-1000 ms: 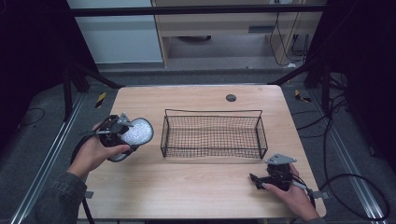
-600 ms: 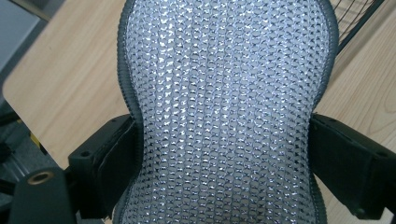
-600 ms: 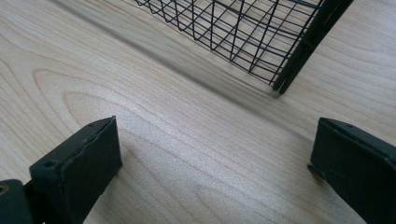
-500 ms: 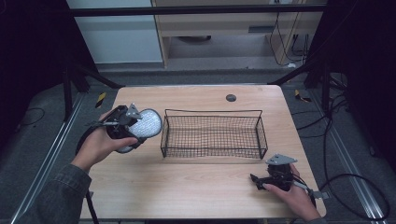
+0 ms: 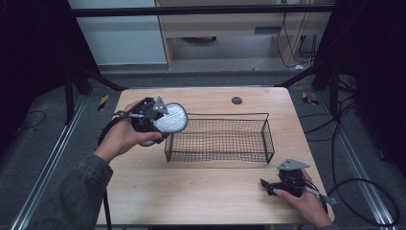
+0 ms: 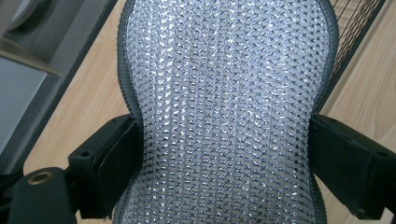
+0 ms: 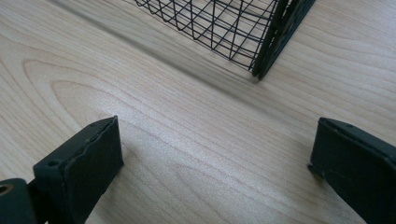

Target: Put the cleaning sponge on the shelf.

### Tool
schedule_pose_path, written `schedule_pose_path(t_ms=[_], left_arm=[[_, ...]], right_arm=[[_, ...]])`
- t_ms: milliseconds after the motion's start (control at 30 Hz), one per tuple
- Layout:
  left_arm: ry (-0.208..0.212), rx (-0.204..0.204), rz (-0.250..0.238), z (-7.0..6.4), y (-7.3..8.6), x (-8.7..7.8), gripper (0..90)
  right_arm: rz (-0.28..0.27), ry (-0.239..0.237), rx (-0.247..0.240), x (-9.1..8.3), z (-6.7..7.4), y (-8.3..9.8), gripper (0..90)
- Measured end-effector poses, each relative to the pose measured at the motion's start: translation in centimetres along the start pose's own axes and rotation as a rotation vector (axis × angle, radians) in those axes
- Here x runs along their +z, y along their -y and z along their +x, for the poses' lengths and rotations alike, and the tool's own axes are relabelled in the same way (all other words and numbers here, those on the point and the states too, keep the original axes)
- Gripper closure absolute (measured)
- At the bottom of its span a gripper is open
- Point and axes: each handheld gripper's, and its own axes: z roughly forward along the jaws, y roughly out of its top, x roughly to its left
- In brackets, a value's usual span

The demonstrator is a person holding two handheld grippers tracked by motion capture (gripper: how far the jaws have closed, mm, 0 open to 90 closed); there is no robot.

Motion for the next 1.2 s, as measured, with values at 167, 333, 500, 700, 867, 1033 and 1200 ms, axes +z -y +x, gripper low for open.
schedule_pose_path(t_ms=[167, 333, 500, 700, 867, 1033, 1200], left_arm=[[0.018, 0.049, 0.001, -0.9, -2.3, 1.2, 11.2], [0.027, 0.082, 0.012, -1.8, -3.3, 2.1, 11.2], [0.036, 0.125, 0.023, -2.8, -4.5, 2.9, 11.2], [0.041, 0.144, 0.042, -3.1, -5.3, 3.6, 11.2], [0.045, 0.143, 0.037, -3.1, -5.8, 3.9, 11.2], [0.05, 0.163, 0.04, -3.4, -6.6, 4.5, 11.3], [0.056, 0.184, 0.04, -3.8, -7.3, 4.7, 11.3]], right_arm=[[-0.005, 0.014, -0.02, 0.1, -0.2, 0.1, 2.3], [-0.003, 0.012, -0.019, 0.0, -0.2, 0.1, 2.2], [-0.001, 0.011, -0.011, 0.0, -0.1, 0.0, 2.1], [-0.002, 0.013, -0.021, 0.0, -0.2, 0.1, 2.1], [-0.001, 0.01, -0.017, 0.0, -0.2, 0.1, 2.1], [-0.001, 0.01, -0.017, 0.0, -0.2, 0.1, 2.1], [-0.001, 0.01, -0.018, 0.0, -0.2, 0.1, 2.1]])
